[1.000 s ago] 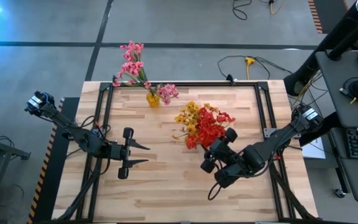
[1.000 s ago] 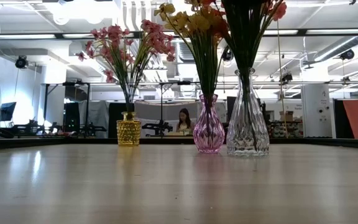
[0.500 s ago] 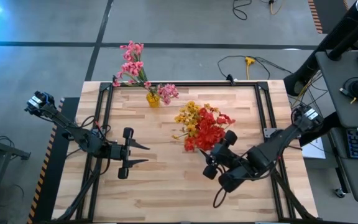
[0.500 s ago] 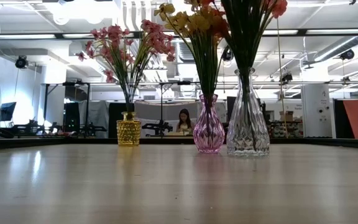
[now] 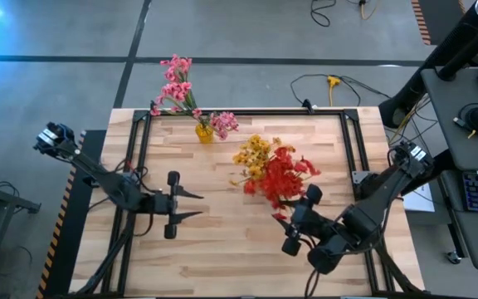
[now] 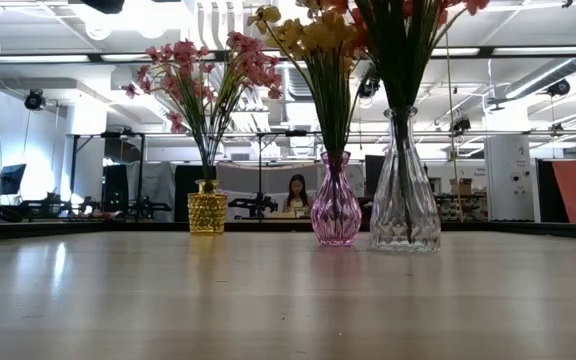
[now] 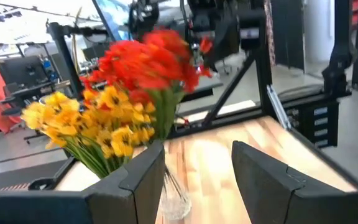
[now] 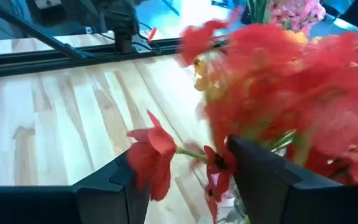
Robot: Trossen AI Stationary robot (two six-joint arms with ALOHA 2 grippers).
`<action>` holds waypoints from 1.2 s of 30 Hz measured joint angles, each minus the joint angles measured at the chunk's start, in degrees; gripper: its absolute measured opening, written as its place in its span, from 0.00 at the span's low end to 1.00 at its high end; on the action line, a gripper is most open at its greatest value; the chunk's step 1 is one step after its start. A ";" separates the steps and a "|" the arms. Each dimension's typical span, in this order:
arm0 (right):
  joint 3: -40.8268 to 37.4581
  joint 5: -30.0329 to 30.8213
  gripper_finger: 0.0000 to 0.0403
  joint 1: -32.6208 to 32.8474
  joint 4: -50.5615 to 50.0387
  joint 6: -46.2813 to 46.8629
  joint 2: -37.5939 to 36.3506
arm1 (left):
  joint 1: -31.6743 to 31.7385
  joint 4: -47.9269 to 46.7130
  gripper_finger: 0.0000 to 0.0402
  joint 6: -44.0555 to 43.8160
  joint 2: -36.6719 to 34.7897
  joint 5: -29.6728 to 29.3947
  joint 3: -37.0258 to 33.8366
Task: Sort flowers into vase by color
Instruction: Put the red flowers into the transparent vase, then adjust the violet vase
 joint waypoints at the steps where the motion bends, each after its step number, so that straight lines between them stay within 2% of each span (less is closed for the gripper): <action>1: 0.13 -0.01 0.48 0.14 -0.06 -0.17 0.00 | 0.00 0.16 0.42 0.02 0.93 0.01 0.00; 12: 0.57 0.13 0.48 0.69 -1.07 -1.14 0.00 | 0.26 8.74 0.42 1.66 7.75 -2.44 0.00; 21: 5.32 -1.52 0.48 1.30 -1.30 -4.78 -0.09 | 2.59 10.57 0.43 -4.93 13.14 -2.43 0.00; 25: 7.27 -3.29 0.48 1.30 -1.43 -6.22 -0.09 | 3.63 15.31 0.43 -5.99 17.94 -2.40 0.00; 30: 9.23 -4.78 0.48 1.31 -1.47 -7.89 -0.07 | 5.90 25.72 0.44 -6.41 25.94 -2.36 0.00; 36: 11.16 -4.93 0.48 1.76 -1.40 -9.74 -0.09 | 11.32 37.11 0.52 -13.75 37.88 -0.53 0.00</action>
